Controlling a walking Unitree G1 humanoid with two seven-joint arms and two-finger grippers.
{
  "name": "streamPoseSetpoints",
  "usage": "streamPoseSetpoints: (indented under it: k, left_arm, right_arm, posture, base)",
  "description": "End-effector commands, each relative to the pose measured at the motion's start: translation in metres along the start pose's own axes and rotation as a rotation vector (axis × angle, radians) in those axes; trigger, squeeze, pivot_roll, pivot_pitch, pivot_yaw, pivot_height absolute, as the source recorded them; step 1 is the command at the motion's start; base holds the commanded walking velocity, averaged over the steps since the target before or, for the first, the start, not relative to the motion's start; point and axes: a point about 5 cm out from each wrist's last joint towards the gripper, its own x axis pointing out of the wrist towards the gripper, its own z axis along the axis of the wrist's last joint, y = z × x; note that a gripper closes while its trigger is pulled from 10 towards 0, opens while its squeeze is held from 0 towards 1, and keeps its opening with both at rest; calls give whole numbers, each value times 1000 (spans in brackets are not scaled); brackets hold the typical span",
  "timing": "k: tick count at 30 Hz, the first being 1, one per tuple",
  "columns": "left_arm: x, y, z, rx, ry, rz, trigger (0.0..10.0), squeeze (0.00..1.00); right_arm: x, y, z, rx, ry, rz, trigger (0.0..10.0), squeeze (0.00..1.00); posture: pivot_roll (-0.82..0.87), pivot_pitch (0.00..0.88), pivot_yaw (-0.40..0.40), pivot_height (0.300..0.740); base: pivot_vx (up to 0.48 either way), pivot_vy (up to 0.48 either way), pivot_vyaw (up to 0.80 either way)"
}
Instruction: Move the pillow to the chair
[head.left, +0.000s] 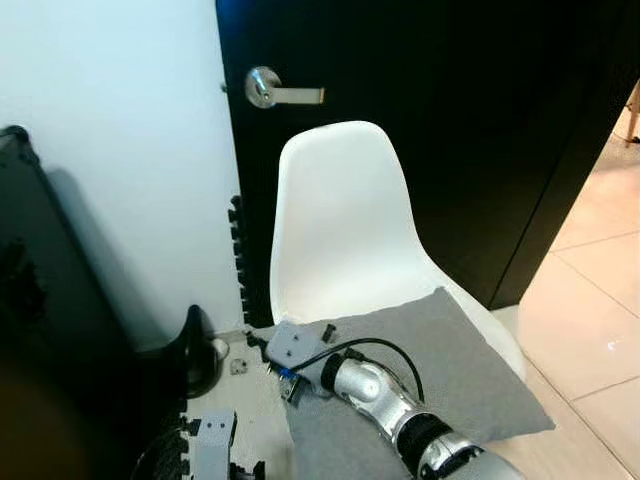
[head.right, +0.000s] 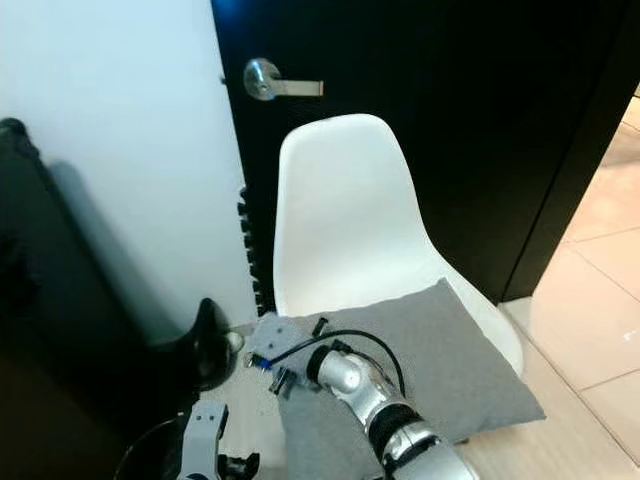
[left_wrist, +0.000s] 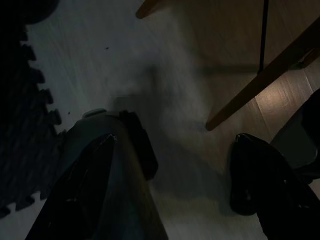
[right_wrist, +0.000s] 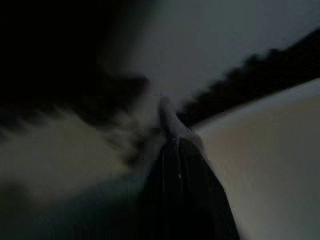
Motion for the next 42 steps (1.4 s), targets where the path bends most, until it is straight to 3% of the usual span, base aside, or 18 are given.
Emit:
streamPoseSetpoints:
  k: [1,5,10,16,21,25,27,28,30,31,32,33,34,36,37,39,40,42]
  left_arm:
    - [-5,-3,-19,-8,64,-13,10000,0]
    - [-5,-6,-21,-13,55,-22,10000,0]
    - [-8,-12,-28,-27,31,-37,10000,0]
    - [-12,-11,-31,-37,3,-34,10000,0]
    - [-11,-9,-27,-44,-23,-22,10000,0]
    - [-10,-9,-24,-46,-39,-22,10000,0]
    - [-10,-10,-22,-45,-44,-25,10000,0]
    - [-9,-11,-20,-44,-48,-28,10000,0]
    - [-8,-11,-19,-42,-50,-31,10000,0]
    - [-8,-11,-18,-39,-53,-34,10000,0]
    - [-7,-12,-16,-36,-55,-35,10000,0]
    - [-7,-12,-16,-36,-55,-35,10000,0]
    - [-6,-10,-11,-30,-61,-32,10000,0]
    - [-6,-10,-11,-30,-61,-32,10000,0]
    - [-4,-3,-5,-31,-70,-3,10000,0]
    - [-4,-3,-5,-31,-70,-3,10000,0]
    - [-4,8,3,-36,-79,42,10000,0]
    - [-4,18,9,-40,-90,89,10000,0]
  right_arm:
    - [3,-15,0,-206,55,-88,10000,0]
    - [4,-25,2,-363,65,-159,10000,0]
    - [9,-58,18,-538,61,-334,10000,0]
    - [20,-78,56,-523,-72,-448,10000,0]
    - [33,-56,89,-517,-231,-399,10000,0]
    - [36,-38,93,-476,-259,-356,10000,0]
    - [35,-38,83,-333,-209,-368,10000,0]
    - [31,-42,70,-164,-149,-389,10000,0]
    - [29,-44,62,-69,-121,-396,10000,0]
    - [23,-48,49,108,-85,-410,10000,0]
    - [17,-51,35,285,-55,-432,10000,133]
    - [17,-51,35,285,-55,-432,10000,133]
    - [5,-52,6,623,-15,-453,10000,1000]
    - [5,-52,6,623,-15,-453,10000,1000]
    - [-10,-44,-19,814,-17,-458,10000,1000]
    - [-10,-44,-19,814,-17,-458,10000,1000]
    - [-26,-34,-42,917,0,-489,10000,1000]
    - [-39,-22,-60,966,59,-514,10000,1000]
  posture:
    - [64,1,-58,592]
    - [69,27,-65,592]
    - [91,110,-84,592]
    - [105,160,-94,592]
    - [109,177,-97,592]
    - [110,179,-98,592]
    - [110,172,-99,592]
    - [106,158,-96,592]
    - [106,158,-96,592]
    - [103,143,-93,592]
    - [99,132,-90,592]
    - [99,132,-90,592]
    - [94,114,-86,592]
    - [94,114,-86,592]
    - [85,78,-77,592]
    - [85,78,-77,592]
    - [76,56,-72,592]
    - [72,38,-69,592]
  base:
    - [0,0,0]
    - [0,0,0]
    - [0,0,0]
    - [0,0,0]
    - [0,0,0]
    - [0,0,0]
    - [0,0,0]
    - [0,0,0]
    - [0,0,0]
    - [0,0,0]
    - [0,0,0]
    - [0,0,0]
    - [0,0,0]
    - [0,0,0]
    - [0,0,0]
    - [0,0,0]
    - [0,0,0]
    - [0,0,0]
